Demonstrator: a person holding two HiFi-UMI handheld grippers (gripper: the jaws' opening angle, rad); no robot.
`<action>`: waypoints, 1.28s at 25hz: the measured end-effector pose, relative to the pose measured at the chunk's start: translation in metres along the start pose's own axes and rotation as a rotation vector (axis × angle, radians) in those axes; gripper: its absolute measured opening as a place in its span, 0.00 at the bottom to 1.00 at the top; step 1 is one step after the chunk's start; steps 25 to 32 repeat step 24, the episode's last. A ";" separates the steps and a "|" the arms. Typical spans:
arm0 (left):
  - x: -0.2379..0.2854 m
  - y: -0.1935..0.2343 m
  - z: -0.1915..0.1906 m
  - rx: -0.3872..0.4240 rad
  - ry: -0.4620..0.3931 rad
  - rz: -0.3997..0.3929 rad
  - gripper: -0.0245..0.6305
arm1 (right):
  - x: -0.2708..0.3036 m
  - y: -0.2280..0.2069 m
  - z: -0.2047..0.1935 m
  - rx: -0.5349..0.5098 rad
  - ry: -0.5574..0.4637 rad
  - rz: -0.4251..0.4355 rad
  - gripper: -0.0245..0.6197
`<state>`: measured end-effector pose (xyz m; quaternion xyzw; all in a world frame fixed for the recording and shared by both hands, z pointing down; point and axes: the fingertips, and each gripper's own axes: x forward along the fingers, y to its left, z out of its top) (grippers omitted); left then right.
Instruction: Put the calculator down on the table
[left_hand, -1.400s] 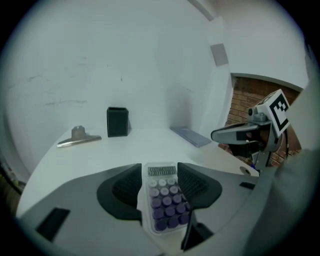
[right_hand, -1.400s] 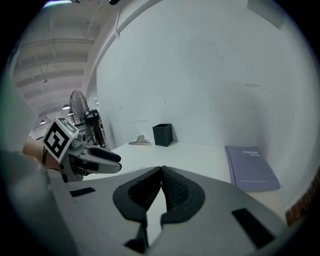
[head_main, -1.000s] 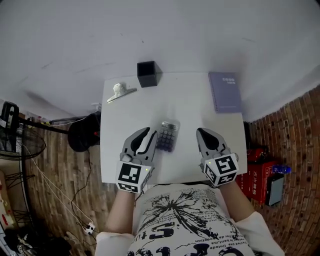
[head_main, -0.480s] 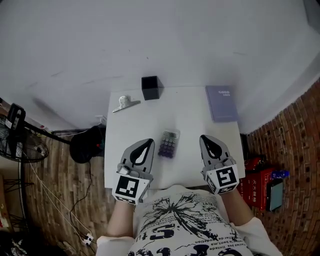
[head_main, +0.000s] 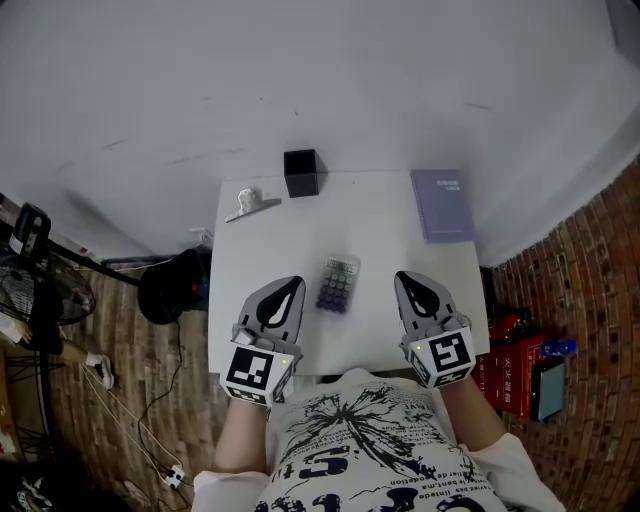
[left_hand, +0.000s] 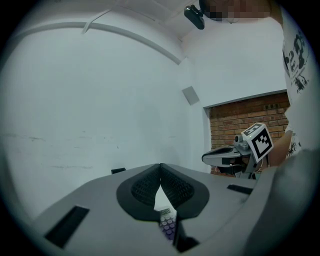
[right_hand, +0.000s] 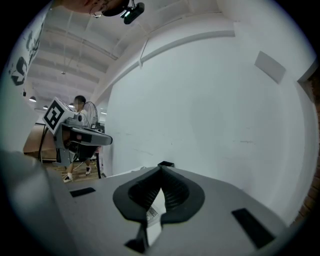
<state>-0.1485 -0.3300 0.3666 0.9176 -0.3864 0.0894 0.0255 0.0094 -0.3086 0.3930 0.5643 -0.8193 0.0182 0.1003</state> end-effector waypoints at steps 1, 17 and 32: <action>0.000 0.001 -0.001 -0.003 0.001 -0.001 0.06 | 0.001 0.001 0.000 -0.001 0.003 0.000 0.06; 0.005 0.003 -0.001 -0.028 -0.012 -0.028 0.06 | 0.007 -0.001 -0.002 -0.003 0.007 -0.008 0.06; 0.005 0.002 0.008 0.021 -0.021 -0.023 0.06 | 0.009 -0.006 -0.002 0.013 0.005 -0.037 0.06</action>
